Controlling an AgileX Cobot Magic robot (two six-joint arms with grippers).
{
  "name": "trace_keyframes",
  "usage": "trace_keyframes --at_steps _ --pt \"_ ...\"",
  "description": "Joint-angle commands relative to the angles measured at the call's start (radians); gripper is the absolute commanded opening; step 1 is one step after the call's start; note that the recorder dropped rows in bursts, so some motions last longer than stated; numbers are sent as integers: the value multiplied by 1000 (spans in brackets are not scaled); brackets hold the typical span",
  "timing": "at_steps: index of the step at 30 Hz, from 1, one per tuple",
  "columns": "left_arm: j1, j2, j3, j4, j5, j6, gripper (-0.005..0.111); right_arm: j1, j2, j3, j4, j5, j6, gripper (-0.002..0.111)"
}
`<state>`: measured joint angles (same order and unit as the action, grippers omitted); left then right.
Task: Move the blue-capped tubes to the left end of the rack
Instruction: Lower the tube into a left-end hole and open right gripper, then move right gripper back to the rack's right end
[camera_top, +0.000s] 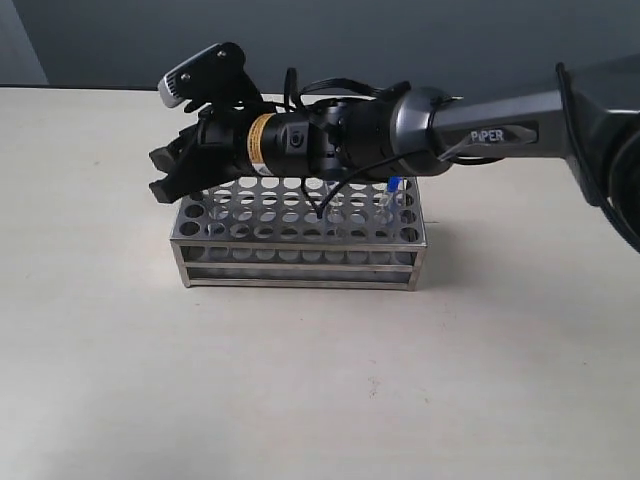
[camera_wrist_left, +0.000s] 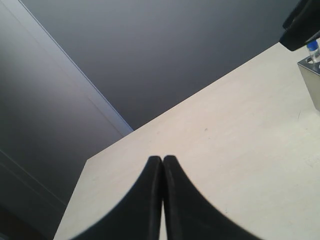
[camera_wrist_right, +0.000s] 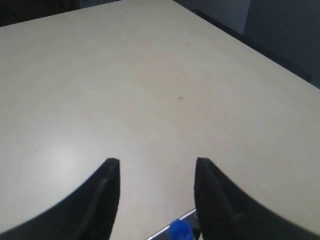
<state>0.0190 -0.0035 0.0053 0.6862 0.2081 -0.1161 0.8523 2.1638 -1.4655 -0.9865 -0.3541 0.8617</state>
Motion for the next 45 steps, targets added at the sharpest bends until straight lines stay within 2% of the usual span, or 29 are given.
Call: trace_keyframes --at_steps 1,5,11,14,18,20,25,30,35,41,45 --pt "-2 3 -5 -1 -3 -5 1 -2 -46 4 4 15 6 46" --pt "-2 3 -5 -1 -3 -5 1 -2 -76 4 4 90 33 46" --pt "-2 3 -5 -1 -3 -5 1 -1 -160 4 12 422 58 46" --pt "-2 3 -5 -1 -3 -5 1 -1 -219 21 12 537 -4 40" --pt "-2 3 -5 -1 -3 -5 1 -1 -332 119 34 611 -17 24" --pt "-2 3 -5 -1 -3 -5 1 -1 -387 193 43 620 -17 20" --pt "-2 3 -5 -1 -3 -5 1 -1 -508 400 46 598 -17 20" --pt "-2 3 -5 -1 -3 -5 1 -4 -524 533 -37 467 -17 20" --pt "-2 3 -5 -1 -5 -5 1 -4 -437 542 -62 452 -17 21" --pt "-2 3 -5 -1 -5 -5 1 -4 -386 540 -59 475 -9 39" --pt "-2 3 -5 -1 -5 -5 1 -4 -380 522 -79 512 -7 41"
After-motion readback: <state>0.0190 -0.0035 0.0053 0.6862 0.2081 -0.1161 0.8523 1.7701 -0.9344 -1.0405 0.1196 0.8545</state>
